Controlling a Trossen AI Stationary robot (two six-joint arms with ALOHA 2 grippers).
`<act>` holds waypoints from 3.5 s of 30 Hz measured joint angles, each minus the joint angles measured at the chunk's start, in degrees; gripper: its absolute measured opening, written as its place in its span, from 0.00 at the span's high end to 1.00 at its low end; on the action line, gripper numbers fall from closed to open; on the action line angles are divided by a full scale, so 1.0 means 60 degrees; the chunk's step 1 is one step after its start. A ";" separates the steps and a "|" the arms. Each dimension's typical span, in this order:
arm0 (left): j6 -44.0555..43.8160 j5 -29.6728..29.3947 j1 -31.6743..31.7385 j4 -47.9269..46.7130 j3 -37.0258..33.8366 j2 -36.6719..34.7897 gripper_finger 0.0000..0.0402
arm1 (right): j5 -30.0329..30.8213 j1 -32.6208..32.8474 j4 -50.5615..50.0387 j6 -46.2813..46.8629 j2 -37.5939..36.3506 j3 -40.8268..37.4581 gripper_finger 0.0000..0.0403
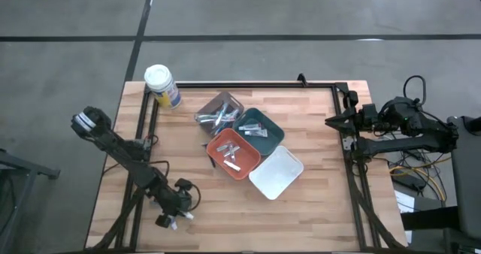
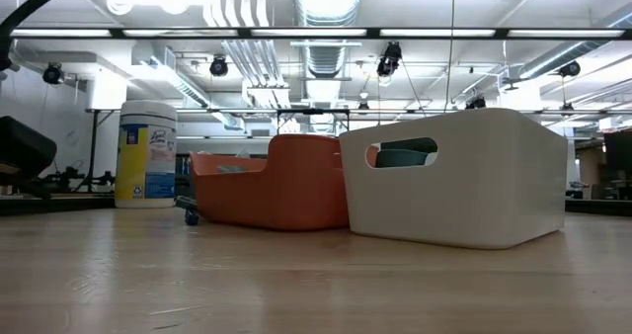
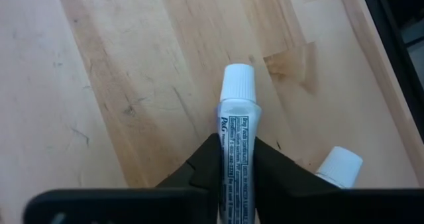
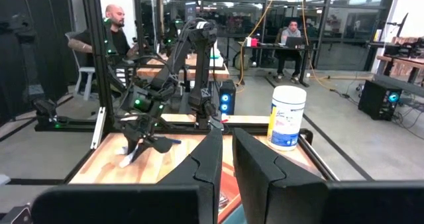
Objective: Pick & Place Travel size toiletries
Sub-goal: Put the white toothpaste into the blue bin
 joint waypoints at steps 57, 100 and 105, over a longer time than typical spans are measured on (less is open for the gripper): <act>0.4250 -0.1318 0.6432 0.2476 0.4205 -0.1043 0.88 | 0.0001 0.0001 0.0000 -0.0001 0.0000 0.0000 0.92; 0.6515 -0.1268 0.9165 0.6357 0.5504 0.3674 0.88 | 0.0000 0.0002 0.0000 0.0000 0.0000 0.0000 0.92; 0.6353 -0.1194 0.9253 0.5869 0.5486 0.3659 0.88 | 0.0000 0.0003 0.0000 0.0002 -0.0001 0.0000 0.92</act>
